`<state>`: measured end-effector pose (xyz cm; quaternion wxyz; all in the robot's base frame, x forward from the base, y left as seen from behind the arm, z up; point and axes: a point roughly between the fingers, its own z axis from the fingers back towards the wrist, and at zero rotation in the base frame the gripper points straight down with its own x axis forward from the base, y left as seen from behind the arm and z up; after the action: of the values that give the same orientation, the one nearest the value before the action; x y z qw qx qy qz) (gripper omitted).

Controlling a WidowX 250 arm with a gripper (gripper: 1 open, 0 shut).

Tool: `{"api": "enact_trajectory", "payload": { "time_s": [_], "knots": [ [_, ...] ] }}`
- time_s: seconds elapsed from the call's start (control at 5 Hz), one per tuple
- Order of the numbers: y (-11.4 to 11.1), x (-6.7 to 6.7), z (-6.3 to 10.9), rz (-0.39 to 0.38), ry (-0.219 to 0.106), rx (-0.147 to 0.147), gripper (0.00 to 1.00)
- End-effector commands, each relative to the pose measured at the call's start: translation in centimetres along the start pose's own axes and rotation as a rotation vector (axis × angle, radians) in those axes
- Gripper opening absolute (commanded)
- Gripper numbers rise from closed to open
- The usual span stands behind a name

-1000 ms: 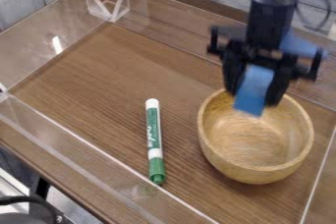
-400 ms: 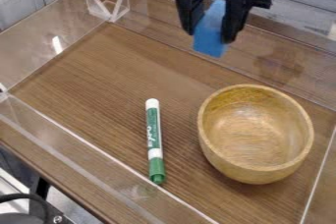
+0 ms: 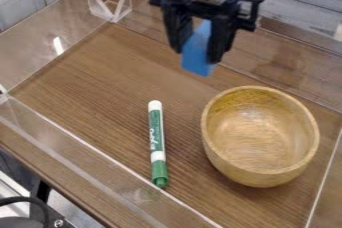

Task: Remove the blue block from inside the brown bowl and put it on the table

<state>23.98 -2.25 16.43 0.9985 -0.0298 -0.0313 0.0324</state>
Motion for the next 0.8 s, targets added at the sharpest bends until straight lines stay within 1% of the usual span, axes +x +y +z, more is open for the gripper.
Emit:
{"api": "enact_trajectory", "payload": {
  "time_s": [0.0,0.4,0.6],
  "knots": [
    [1.3,0.0,0.2,-0.02,-0.055,0.001,0.0],
    [3.3,0.3,-1.5,-0.017,-0.055,0.02,0.0],
    [4.0,0.5,-2.6,-0.014,-0.059,0.024,0.0]
  ]
}}
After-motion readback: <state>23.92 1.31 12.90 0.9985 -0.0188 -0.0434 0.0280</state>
